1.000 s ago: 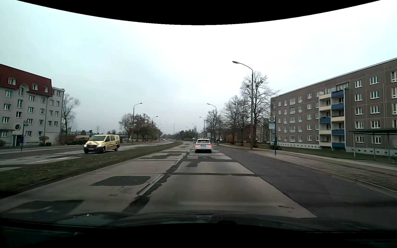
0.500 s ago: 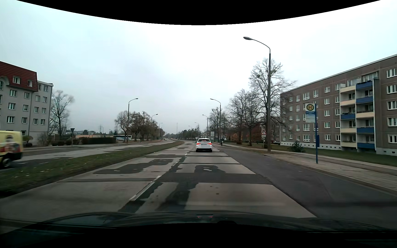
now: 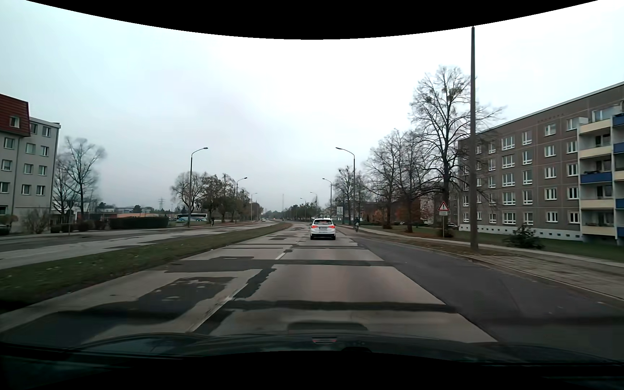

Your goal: Follow the waypoints while adhering to traffic rules and regulations

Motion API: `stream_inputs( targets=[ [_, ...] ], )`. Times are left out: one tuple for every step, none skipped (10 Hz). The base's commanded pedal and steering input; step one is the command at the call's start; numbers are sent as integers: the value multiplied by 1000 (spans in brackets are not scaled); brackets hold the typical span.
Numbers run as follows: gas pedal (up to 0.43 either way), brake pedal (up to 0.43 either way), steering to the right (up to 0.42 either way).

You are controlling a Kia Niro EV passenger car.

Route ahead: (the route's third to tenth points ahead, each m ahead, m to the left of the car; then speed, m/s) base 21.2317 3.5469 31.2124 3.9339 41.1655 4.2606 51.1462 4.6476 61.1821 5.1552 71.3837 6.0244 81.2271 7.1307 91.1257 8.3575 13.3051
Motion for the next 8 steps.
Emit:
stream_inputs(
  targets=[
    [150,0,-10],
    [150,0,-9],
    [150,0,-8],
    [150,0,-8],
    [157,0,-8],
    [157,0,-7],
    [169,0,-7],
    [169,0,-5]
  ],
)
